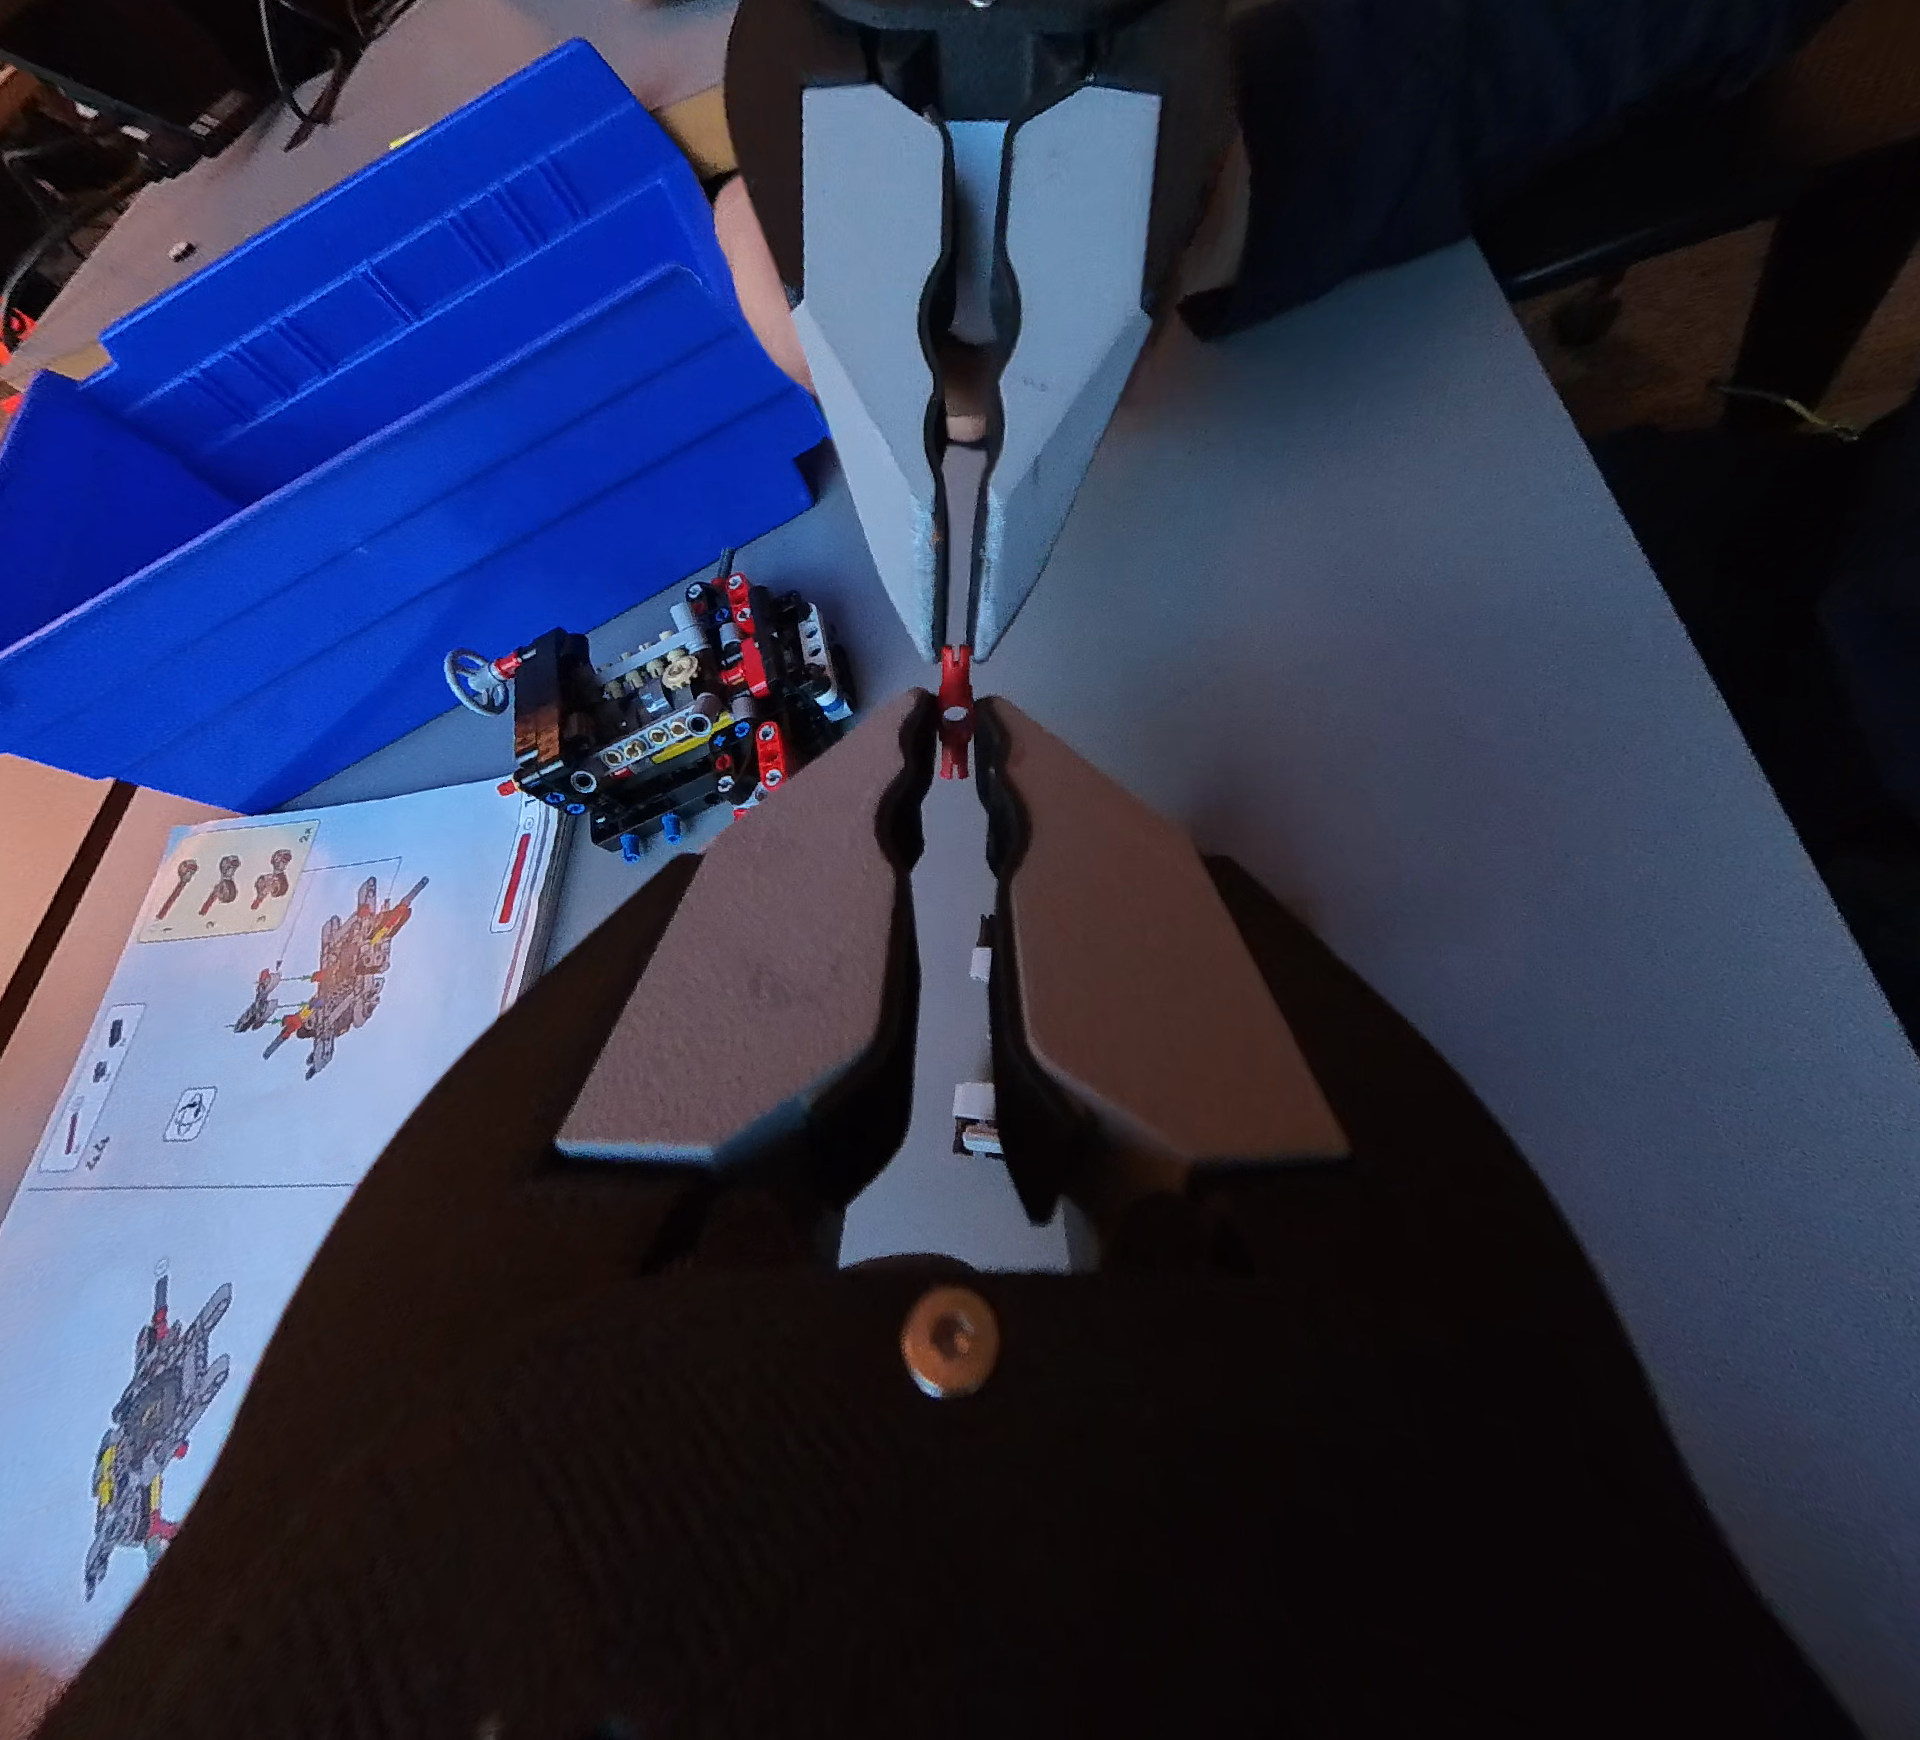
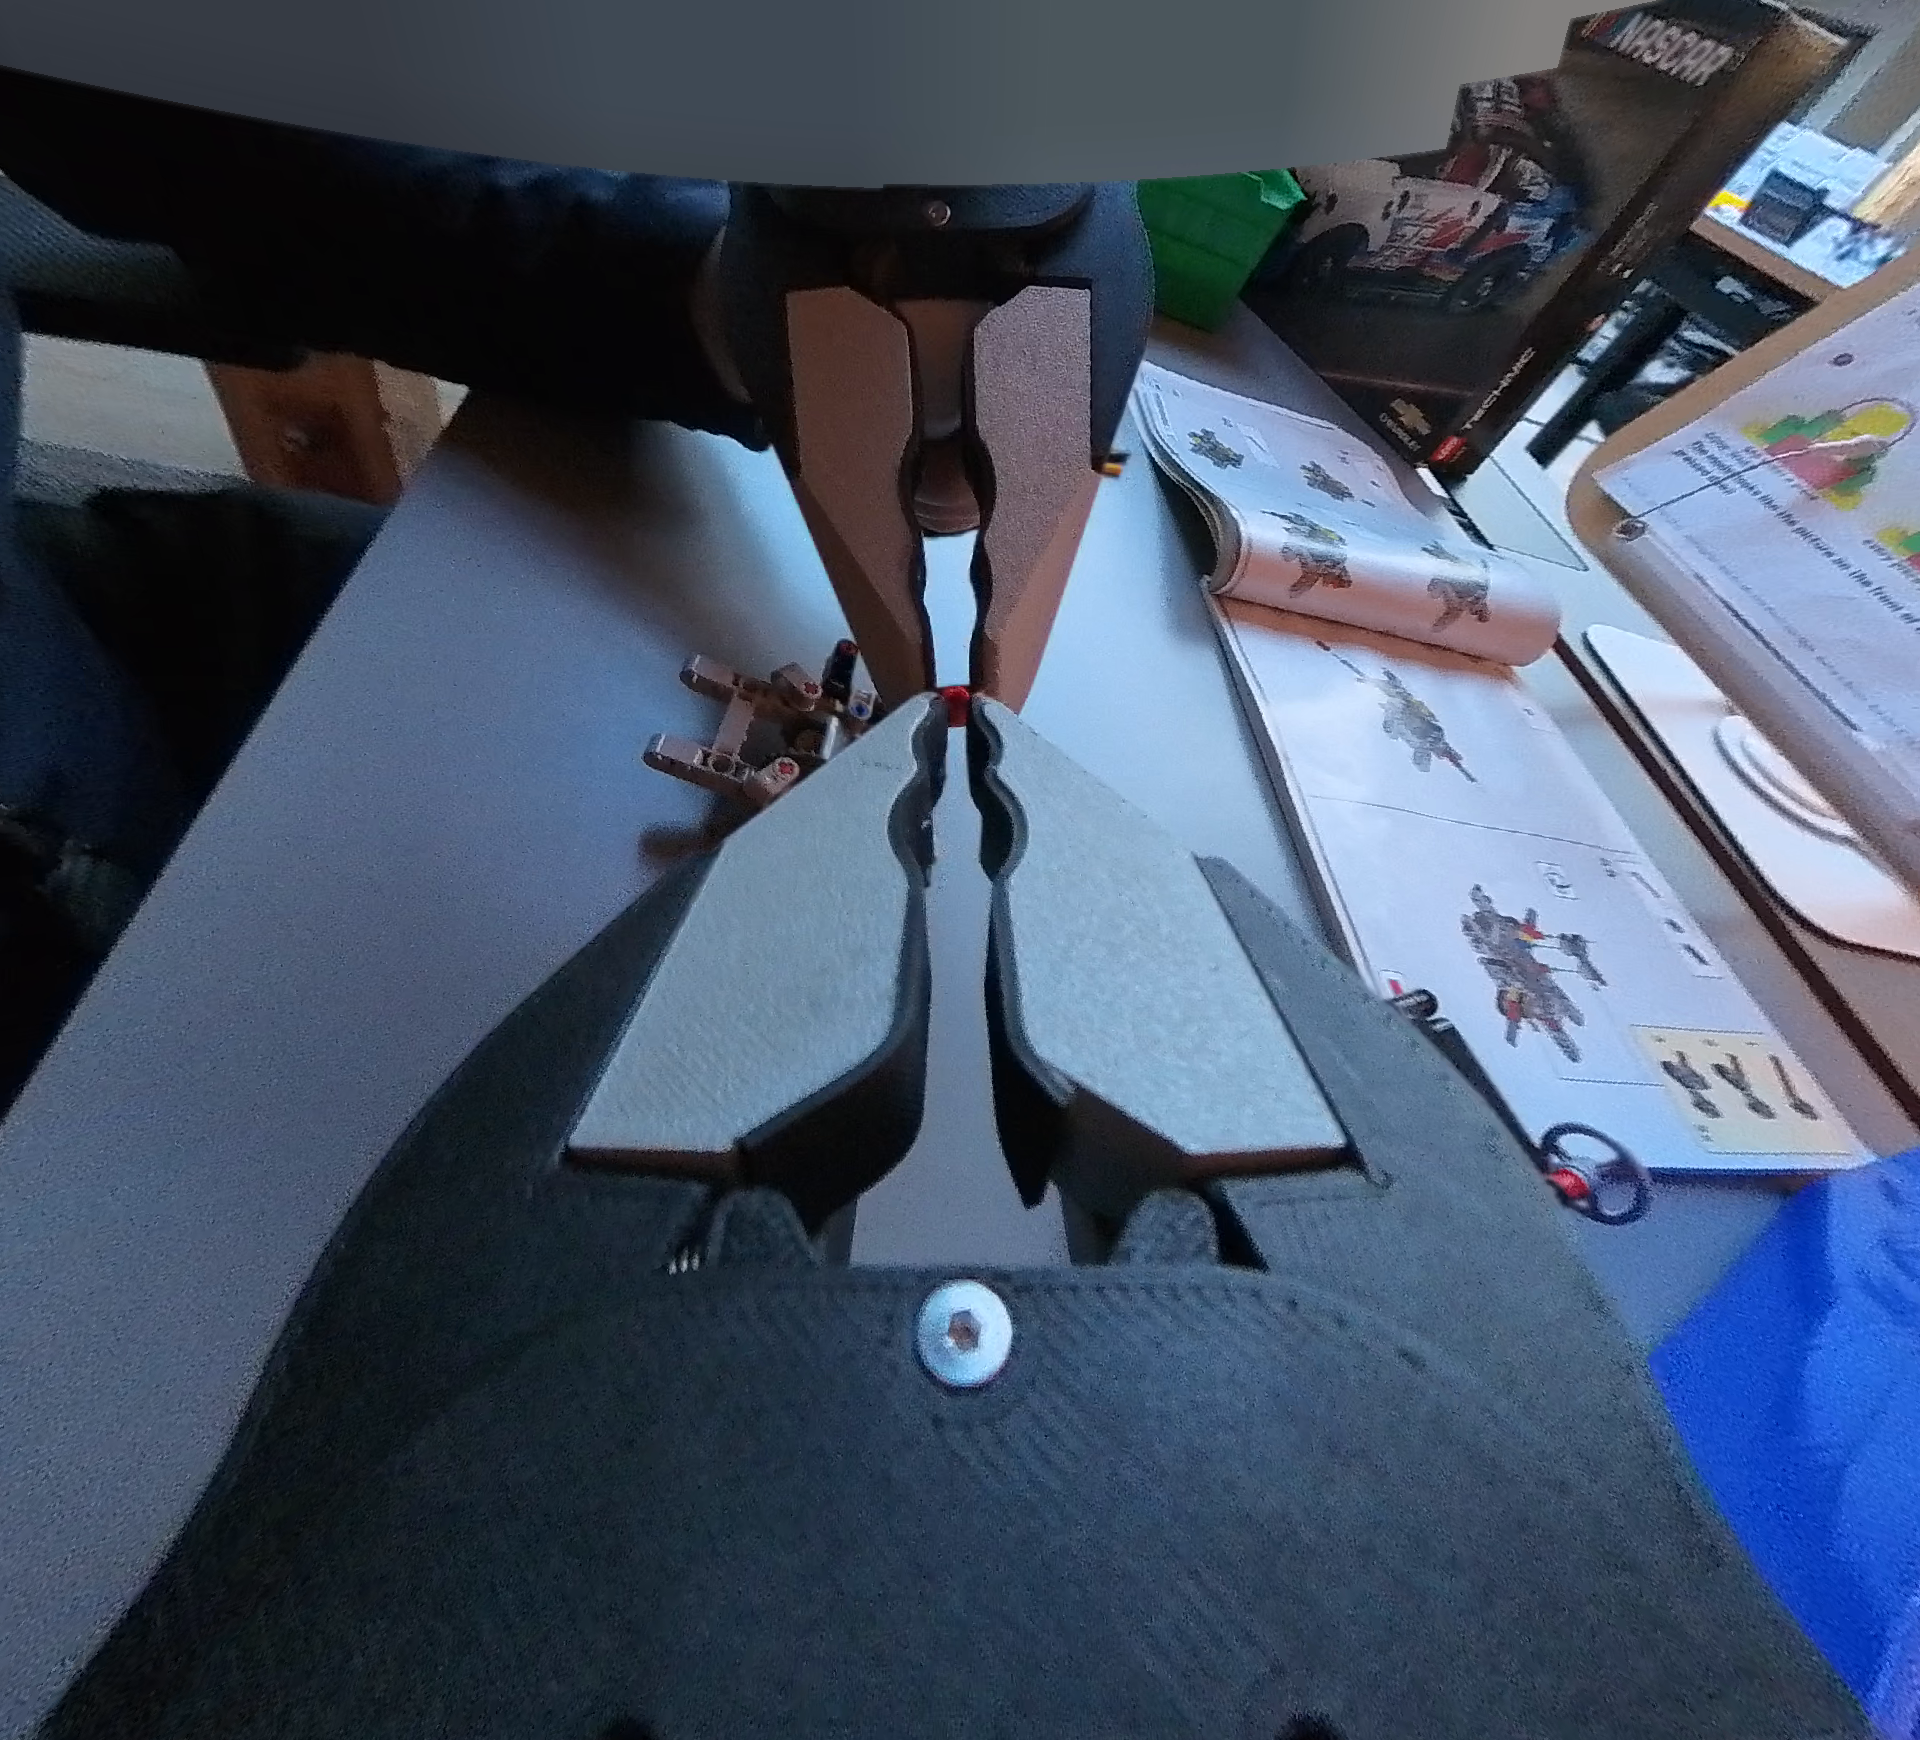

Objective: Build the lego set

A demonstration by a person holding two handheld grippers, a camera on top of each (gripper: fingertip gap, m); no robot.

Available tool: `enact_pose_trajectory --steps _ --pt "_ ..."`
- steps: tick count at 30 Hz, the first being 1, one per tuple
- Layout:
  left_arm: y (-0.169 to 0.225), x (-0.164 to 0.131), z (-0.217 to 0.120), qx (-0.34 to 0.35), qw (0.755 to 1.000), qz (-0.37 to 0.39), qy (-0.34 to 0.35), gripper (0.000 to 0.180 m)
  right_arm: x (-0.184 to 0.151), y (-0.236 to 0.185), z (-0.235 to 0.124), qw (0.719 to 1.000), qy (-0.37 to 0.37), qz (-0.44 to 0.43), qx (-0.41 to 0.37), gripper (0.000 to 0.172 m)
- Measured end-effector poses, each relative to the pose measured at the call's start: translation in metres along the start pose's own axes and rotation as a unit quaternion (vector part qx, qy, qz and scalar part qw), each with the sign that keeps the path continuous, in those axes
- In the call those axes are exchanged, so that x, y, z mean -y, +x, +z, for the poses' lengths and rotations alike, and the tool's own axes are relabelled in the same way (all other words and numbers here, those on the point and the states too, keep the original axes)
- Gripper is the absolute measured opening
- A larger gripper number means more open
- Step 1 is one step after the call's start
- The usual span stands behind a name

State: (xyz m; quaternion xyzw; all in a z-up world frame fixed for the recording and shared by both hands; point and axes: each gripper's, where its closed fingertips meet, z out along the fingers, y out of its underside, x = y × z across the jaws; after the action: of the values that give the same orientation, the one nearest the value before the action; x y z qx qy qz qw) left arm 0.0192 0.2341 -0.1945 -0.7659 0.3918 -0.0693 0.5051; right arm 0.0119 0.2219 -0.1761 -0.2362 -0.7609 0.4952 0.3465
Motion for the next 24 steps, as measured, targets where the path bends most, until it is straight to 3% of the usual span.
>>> enact_pose_trajectory --steps 14,24 --pt "0.007 -0.023 0.011 -0.009 0.997 0.02 -0.073 0.005 -0.022 -0.008 0.007 0.997 -0.065 -0.035 -0.001 0.0" --pt "0.007 -0.034 0.014 -0.022 0.994 -0.035 -0.103 0.005 -0.033 -0.004 0.012 0.988 -0.111 -0.102 -0.043 0.0"
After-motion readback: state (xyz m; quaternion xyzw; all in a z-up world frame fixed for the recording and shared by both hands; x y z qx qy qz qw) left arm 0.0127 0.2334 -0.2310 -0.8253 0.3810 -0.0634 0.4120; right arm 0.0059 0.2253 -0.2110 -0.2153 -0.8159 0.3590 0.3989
